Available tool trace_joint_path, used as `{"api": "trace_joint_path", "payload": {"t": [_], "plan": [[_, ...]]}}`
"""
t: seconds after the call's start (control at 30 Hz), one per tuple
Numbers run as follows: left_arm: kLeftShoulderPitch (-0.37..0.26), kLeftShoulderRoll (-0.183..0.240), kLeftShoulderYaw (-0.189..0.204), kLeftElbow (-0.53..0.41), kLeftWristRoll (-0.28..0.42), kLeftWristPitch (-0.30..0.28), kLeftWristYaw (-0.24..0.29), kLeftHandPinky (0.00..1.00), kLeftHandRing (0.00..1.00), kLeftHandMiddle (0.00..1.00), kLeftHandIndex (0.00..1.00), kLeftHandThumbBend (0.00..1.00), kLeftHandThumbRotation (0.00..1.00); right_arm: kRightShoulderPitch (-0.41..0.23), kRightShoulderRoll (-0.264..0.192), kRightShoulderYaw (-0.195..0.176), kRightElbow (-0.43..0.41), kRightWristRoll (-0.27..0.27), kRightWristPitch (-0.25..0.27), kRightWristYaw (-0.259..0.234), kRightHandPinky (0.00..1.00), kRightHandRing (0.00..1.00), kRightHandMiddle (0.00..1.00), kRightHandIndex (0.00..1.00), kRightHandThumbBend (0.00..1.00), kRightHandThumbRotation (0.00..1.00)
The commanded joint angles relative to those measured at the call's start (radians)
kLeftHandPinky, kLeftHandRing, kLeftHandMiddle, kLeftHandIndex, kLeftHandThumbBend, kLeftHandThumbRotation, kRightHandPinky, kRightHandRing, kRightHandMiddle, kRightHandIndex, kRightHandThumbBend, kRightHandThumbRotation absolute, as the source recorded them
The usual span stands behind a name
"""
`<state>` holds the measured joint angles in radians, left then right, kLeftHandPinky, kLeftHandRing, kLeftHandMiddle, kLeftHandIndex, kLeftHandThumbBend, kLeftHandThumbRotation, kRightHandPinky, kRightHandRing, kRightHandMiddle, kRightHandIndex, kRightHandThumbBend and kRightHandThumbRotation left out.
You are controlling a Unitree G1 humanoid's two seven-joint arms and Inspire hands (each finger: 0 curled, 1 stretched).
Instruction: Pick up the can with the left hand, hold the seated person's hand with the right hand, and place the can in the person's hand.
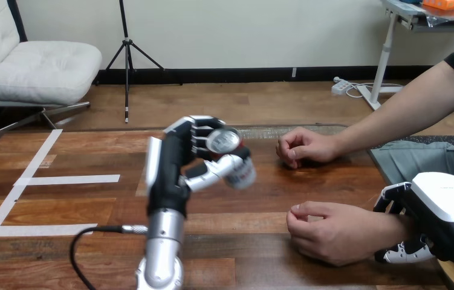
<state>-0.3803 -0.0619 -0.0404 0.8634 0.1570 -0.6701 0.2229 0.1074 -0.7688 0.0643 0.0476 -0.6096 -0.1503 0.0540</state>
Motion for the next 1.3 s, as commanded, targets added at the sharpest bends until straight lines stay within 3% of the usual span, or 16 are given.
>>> {"api": "trace_joint_path", "payload": {"t": [0.0,0.63,1.27], "plan": [[-0.026,-0.018,-0.021,-0.088,0.014,-0.022,-0.002,0.42,0.50,0.54,0.53,0.66,0.00,-0.091,0.031,-0.006,-0.001,0.000,-0.030,-0.042,0.39,0.45,0.52,0.53,0.67,0.00],[0.010,-0.043,-0.059,-0.108,0.006,-0.028,-0.044,0.40,0.48,0.53,0.52,0.67,0.00,-0.103,0.038,-0.008,0.016,-0.012,-0.054,-0.045,0.39,0.44,0.51,0.54,0.63,0.00],[0.034,-0.044,-0.091,-0.119,0.034,-0.015,-0.035,0.42,0.49,0.53,0.53,0.67,0.00,-0.099,0.045,-0.010,0.002,-0.009,-0.064,-0.049,0.34,0.40,0.49,0.53,0.60,0.00]]}}
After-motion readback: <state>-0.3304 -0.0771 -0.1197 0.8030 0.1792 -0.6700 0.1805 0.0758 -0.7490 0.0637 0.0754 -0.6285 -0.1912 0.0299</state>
